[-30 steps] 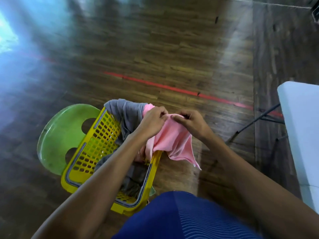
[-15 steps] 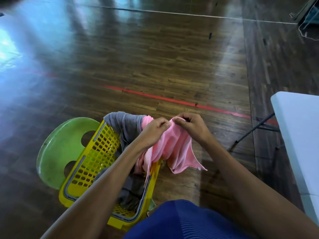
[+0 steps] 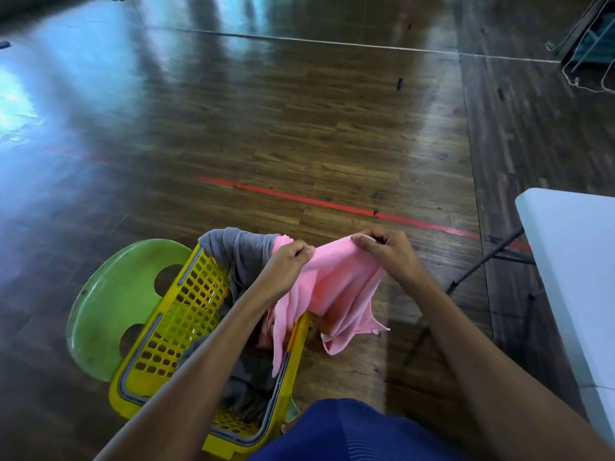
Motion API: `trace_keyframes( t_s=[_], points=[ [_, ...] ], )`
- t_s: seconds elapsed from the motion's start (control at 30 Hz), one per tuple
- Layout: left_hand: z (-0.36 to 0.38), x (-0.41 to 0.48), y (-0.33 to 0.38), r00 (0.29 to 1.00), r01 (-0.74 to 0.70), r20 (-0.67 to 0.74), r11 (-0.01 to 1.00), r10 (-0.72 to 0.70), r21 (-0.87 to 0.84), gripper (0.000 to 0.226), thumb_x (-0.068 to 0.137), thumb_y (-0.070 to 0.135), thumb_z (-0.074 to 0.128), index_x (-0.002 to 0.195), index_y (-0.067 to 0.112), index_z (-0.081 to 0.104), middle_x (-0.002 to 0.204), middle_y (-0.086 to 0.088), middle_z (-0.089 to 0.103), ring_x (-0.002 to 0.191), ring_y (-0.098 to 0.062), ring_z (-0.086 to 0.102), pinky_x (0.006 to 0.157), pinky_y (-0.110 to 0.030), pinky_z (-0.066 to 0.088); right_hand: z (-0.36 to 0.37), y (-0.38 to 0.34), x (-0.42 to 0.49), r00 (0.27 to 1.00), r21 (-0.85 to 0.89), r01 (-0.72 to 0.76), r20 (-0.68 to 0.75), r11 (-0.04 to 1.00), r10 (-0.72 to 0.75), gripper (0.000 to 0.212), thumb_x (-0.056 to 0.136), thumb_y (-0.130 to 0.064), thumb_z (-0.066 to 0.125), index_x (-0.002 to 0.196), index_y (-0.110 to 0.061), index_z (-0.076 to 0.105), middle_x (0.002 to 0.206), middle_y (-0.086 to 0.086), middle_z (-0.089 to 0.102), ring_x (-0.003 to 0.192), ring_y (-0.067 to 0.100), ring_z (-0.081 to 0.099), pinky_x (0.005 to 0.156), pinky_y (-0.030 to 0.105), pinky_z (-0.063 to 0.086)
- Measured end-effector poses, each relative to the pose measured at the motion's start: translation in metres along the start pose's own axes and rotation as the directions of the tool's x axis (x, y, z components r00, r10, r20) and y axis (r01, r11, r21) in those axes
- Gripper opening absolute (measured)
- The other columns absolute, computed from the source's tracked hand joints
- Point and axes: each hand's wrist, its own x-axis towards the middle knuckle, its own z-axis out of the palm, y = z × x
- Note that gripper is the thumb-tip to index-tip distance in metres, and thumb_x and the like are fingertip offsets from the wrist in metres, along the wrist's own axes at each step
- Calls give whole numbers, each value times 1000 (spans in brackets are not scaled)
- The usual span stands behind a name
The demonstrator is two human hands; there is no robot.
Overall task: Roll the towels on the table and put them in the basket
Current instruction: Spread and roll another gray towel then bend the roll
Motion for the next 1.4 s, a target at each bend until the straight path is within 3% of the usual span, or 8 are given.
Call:
trace_keyframes(
  t_s=[0.23,0.37,0.5,0.63,0.73,1.13,1.3,1.4],
  points=[
    [-5,5,18,986,-167,18,986,167,-26,28,98,9,47,74,22,52,69,18,52,72,2,46,73,-18,39,-9,4,-6,992,106,-68,114,992,55,22,92,-21,64,70,-19,65,69,-10,58,69,5,50,68,27,37],
    [-2,22,53,967,-237,125,963,222,126,22,94,18,51,73,23,59,73,18,61,75,-2,55,73,-21,41,9,-9,-6,957,220,-124,284,967,58,19,96,-14,56,77,-16,59,75,-2,55,73,13,50,69,28,38],
    [-1,38,69,967,-244,135,935,215,258,18,94,15,54,79,13,64,80,6,64,78,-5,58,74,-18,40,20,-24,-1,961,449,-155,274,880,29,27,86,-39,62,94,-13,59,89,6,53,84,14,50,74,25,40],
    [-4,42,67,977,-202,118,952,179,231,21,95,17,55,76,14,64,78,2,65,74,-3,54,69,-18,39,20,-31,2,974,418,-57,224,907,-42,23,88,-32,67,89,-9,64,80,4,56,75,14,49,66,25,37],
    [-7,38,55,983,-155,133,965,129,210,27,95,26,56,69,26,59,66,16,57,67,0,50,66,-21,39,14,-33,5,990,377,25,123,926,-76,21,94,-17,61,79,-3,61,74,2,59,71,10,51,61,20,39],
    [-39,24,24,991,-98,100,990,87,105,28,98,22,53,70,19,52,70,9,48,71,-3,45,72,-29,39,-40,-11,14,989,290,109,-131,951,-74,21,91,-23,64,71,-16,58,69,-2,48,70,11,41,62,28,29],
    [-34,26,49,982,-173,86,981,166,89,32,98,20,53,66,19,48,65,12,45,66,-4,42,67,-28,36,-32,-12,14,999,177,50,-6,983,-50,18,94,-15,60,76,-16,62,64,-16,55,61,-4,46,58,17,35],
    [-30,30,69,966,-219,172,964,193,149,30,98,24,52,71,11,56,67,4,50,67,-7,46,66,-27,38,-17,-22,12,982,129,26,182,991,-49,11,94,-23,62,97,-17,71,84,-14,69,76,-2,59,66,13,44]
  ],
)
